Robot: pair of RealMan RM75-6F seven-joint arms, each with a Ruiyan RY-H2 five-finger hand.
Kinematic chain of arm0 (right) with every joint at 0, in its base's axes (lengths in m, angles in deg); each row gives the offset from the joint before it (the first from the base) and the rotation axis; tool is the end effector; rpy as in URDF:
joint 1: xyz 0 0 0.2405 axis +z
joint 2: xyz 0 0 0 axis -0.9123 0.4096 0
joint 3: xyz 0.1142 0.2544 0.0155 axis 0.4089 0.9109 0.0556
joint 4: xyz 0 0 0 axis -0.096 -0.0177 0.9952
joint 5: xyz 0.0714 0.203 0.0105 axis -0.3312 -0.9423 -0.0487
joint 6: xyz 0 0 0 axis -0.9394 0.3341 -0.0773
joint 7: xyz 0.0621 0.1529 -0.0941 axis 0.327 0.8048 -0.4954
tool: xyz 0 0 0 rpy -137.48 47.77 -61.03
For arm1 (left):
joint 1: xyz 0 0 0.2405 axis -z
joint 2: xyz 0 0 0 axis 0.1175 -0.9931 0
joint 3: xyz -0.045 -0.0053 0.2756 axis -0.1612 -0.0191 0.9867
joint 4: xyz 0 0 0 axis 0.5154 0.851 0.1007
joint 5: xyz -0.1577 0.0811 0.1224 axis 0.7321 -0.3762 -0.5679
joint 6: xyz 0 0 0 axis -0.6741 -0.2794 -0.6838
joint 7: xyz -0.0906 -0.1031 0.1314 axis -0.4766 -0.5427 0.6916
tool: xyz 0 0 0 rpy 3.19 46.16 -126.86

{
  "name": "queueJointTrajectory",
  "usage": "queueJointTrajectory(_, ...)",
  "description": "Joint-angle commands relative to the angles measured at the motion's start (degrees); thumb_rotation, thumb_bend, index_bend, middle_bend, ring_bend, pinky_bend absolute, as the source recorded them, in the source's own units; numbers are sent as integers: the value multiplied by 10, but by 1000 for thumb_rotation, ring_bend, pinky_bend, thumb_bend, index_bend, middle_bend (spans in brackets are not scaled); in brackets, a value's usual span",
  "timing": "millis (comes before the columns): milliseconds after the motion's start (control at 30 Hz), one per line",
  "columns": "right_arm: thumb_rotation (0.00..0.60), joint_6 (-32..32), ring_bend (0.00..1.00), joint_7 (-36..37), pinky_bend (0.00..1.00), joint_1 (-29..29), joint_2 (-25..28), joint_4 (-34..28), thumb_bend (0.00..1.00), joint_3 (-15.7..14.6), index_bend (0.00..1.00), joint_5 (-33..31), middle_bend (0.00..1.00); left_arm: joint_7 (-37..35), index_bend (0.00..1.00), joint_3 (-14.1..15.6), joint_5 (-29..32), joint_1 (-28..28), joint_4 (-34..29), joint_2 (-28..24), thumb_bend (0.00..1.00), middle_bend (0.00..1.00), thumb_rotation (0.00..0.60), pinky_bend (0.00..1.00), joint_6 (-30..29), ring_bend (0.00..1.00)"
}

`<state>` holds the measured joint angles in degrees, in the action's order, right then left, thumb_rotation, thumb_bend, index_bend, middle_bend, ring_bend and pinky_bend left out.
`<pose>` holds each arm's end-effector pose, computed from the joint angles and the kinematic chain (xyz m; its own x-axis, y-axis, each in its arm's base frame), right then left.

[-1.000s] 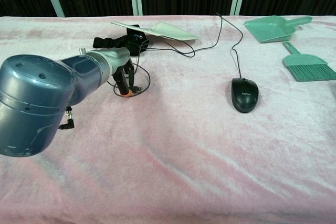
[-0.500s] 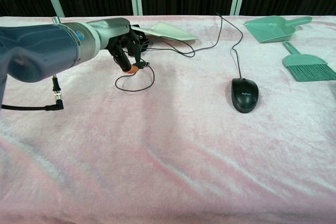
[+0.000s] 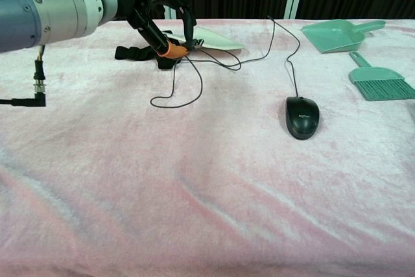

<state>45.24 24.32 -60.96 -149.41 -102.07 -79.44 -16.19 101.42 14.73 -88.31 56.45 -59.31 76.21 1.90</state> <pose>-0.3580 -0.2351 0.1651 0.3291 -0.0835 0.9406 -0.9212 0.1906 0.3392 -0.0331 0.3925 -0.0113 0.2076 0.3765 0.9029 0.9382 -0.3380 -0.0748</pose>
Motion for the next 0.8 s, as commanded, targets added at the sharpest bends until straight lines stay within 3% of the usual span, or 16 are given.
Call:
queueJointTrajectory(33,600,0,329,0,272,0,0,0,165,0,135,-1,132,-64,648,-3,-33,-12,-27,-44,394,192,600,0,56,0)
queueJointTrajectory(233,600,1,329,-1,272,0,0,0,164,1,135,-3,132,-153,649,-4,-87,-17,-32,-80,394,192,600,0,120,0)
queueJointTrajectory(433,600,0,329,0,272,0,0,1,164,2,135,-3,132,-209,649,3,-103,-12,-44,-105,394,192,600,0,163,0)
queueJointTrajectory(800,600,1,329,0,272,0,0,0,164,2,135,-3,132,-245,649,30,-123,13,-53,-125,394,192,600,0,180,0)
